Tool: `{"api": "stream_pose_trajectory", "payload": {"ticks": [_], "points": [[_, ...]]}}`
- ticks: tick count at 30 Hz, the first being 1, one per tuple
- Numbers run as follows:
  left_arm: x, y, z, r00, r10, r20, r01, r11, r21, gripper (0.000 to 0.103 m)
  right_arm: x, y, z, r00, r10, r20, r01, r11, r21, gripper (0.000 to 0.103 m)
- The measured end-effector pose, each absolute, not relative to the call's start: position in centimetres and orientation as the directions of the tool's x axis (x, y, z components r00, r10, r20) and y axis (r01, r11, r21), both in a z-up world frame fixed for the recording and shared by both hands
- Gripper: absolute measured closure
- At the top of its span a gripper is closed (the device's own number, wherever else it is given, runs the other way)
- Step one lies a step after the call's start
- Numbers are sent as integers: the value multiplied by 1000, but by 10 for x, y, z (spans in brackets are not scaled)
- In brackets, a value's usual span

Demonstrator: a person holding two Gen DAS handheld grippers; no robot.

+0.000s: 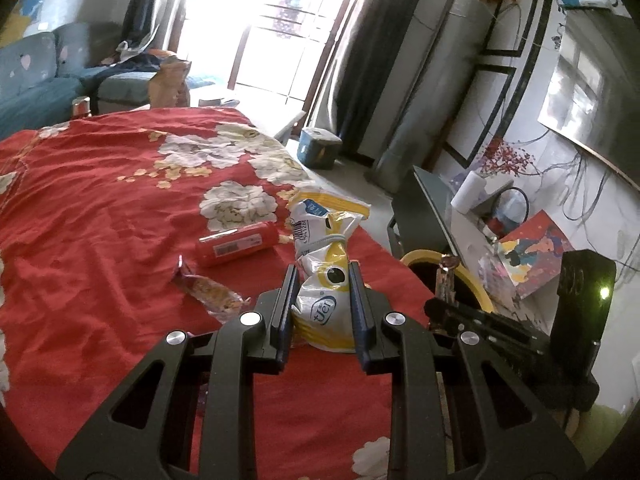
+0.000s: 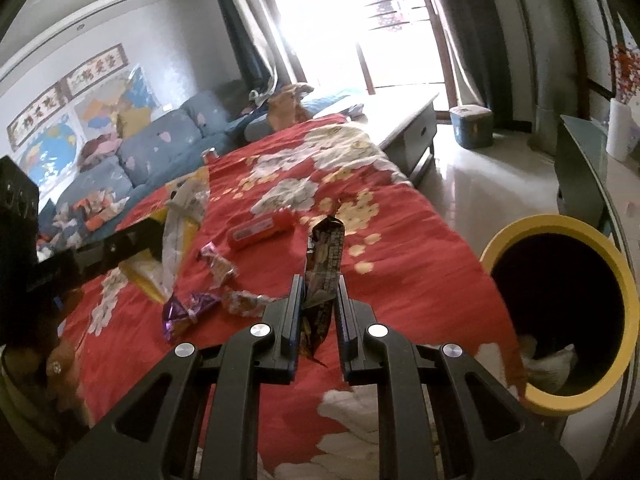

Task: Collect trash
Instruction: 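Carry both items over the yellow bin and open both grippers to drop them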

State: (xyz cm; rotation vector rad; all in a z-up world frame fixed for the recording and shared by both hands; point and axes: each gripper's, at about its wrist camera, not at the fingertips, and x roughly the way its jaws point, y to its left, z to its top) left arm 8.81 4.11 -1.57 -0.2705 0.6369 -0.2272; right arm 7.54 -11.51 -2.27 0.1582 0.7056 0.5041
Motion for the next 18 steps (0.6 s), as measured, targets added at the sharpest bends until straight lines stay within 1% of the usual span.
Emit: {"api": "stream_pose_trajectory", "payload": {"ticks": [18], "points": [[101,-5,-17,753,-341,-562,203,934,-295,85,92,-164,-21,709,431,-558,-286,899,332,88]]}}
